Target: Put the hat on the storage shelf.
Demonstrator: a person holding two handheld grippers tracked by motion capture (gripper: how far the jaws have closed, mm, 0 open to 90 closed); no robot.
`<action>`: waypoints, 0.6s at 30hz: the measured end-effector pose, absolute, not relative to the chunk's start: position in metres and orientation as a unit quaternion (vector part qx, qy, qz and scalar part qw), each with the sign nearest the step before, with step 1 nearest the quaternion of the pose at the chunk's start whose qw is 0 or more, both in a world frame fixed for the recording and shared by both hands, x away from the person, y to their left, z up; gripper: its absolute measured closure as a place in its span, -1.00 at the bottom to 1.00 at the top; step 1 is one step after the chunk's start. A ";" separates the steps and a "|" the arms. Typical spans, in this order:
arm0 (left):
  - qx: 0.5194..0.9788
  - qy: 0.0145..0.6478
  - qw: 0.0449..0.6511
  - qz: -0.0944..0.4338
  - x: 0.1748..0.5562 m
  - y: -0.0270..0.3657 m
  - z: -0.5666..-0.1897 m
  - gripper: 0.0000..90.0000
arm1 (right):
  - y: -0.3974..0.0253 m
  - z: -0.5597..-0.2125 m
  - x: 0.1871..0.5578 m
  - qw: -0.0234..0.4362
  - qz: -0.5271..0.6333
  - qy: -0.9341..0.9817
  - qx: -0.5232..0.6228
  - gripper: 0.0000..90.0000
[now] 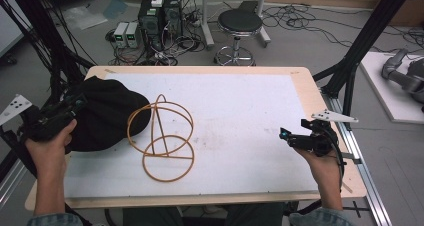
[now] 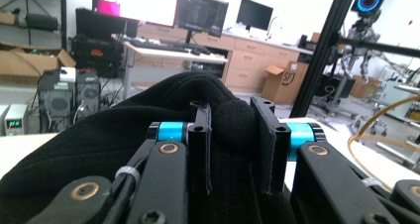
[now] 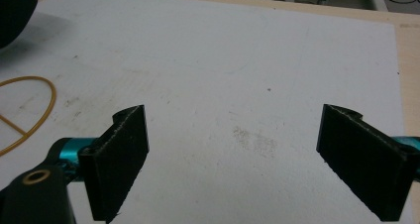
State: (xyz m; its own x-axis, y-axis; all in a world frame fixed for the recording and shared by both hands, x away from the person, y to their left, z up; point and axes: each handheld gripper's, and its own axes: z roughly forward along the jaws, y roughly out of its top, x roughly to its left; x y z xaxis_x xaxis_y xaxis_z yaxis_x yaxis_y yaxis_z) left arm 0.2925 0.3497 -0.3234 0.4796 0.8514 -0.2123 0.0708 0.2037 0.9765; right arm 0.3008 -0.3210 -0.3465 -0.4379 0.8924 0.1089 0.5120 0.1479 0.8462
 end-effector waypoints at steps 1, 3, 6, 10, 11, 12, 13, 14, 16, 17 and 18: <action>0.556 0.412 0.658 0.298 0.293 0.350 -0.320 0.58 | -0.321 -0.346 0.301 0.217 0.439 0.726 0.483 -0.72; 0.554 0.409 0.660 0.300 0.293 0.349 -0.313 0.58 | -0.321 -0.345 0.300 0.218 0.442 0.724 0.483 -0.72; 0.553 0.409 0.659 0.303 0.294 0.349 -0.302 0.58 | -0.321 -0.344 0.299 0.219 0.444 0.724 0.481 -0.72; 0.554 0.400 0.660 0.313 0.292 0.349 -0.288 0.58 | -0.321 -0.343 0.299 0.218 0.445 0.722 0.483 -0.72; 0.553 0.397 0.660 0.317 0.292 0.349 -0.284 0.58 | -0.321 -0.343 0.299 0.217 0.445 0.722 0.483 -0.72; 0.552 0.397 0.660 0.320 0.291 0.349 -0.281 0.58 | -0.321 -0.343 0.298 0.215 0.445 0.722 0.484 -0.72; 0.550 0.396 0.662 0.320 0.291 0.350 -0.277 0.58 | -0.321 -0.343 0.298 0.215 0.445 0.722 0.484 -0.72; 0.549 0.394 0.663 0.322 0.291 0.350 -0.274 0.58 | -0.321 -0.343 0.299 0.217 0.446 0.722 0.482 -0.72; 0.545 0.393 0.667 0.322 0.291 0.351 -0.267 0.58 | -0.321 -0.342 0.298 0.216 0.446 0.723 0.481 -0.72; 0.544 0.391 0.670 0.321 0.291 0.352 -0.264 0.58 | -0.320 -0.342 0.298 0.217 0.447 0.722 0.482 -0.72; 0.542 0.390 0.672 0.322 0.290 0.352 -0.260 0.58 | -0.320 -0.342 0.298 0.217 0.448 0.722 0.481 -0.72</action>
State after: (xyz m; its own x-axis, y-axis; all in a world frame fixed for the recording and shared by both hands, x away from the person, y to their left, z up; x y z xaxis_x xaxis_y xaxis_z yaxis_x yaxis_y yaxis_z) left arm 0.2899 0.3516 -0.2602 0.4894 0.8543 -0.1751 -0.0102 0.2063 0.9784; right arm 0.2983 -0.3204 -0.3420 -0.4431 0.8887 0.1180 0.5008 0.1362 0.8548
